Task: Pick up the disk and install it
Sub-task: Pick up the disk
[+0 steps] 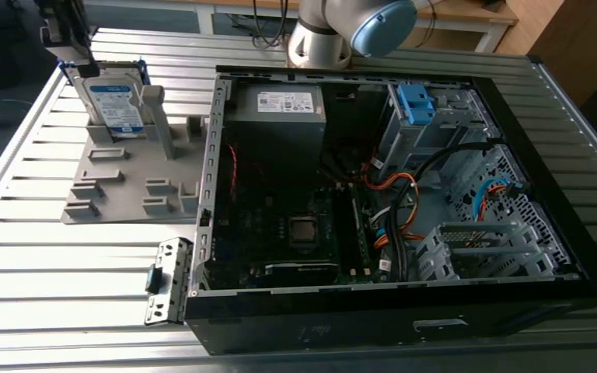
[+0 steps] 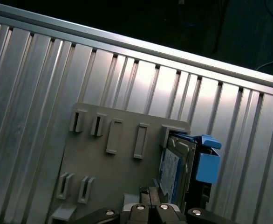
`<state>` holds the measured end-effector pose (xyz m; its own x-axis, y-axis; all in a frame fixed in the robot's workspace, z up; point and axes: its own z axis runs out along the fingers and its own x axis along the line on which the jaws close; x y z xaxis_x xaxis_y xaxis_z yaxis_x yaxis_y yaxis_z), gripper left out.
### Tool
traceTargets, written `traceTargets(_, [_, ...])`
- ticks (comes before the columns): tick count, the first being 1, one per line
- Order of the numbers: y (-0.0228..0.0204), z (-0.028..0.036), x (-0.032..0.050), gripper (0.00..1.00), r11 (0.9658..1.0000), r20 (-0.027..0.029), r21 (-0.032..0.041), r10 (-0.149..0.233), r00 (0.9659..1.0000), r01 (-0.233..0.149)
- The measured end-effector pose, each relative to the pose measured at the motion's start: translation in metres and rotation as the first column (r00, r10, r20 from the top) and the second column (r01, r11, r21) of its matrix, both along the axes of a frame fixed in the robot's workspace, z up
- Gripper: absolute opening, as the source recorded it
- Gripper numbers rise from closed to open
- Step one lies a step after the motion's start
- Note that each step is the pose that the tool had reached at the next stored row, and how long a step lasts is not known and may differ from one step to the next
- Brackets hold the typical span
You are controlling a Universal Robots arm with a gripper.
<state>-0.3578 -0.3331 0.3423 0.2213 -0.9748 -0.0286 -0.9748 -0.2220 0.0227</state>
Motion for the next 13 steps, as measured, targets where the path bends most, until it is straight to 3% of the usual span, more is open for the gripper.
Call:
traceTargets(3, [0.0000,-0.0005,0.0000,0.11,0.9992,-0.0001,0.0055,-0.040,0.9992,0.040])
traceTargets(7, [0.0001,-0.0011,0.0000,0.11,0.9954,-0.0005,0.0128,-0.095,0.9955,0.095])
traceTargets(10, [0.0000,-0.0018,0.0000,0.11,0.9894,-0.0006,0.0135,-0.145,0.9895,0.145])
traceTargets(13, [0.0000,-0.0025,0.0000,0.11,0.9799,-0.0007,0.0135,-0.199,0.9800,0.199])
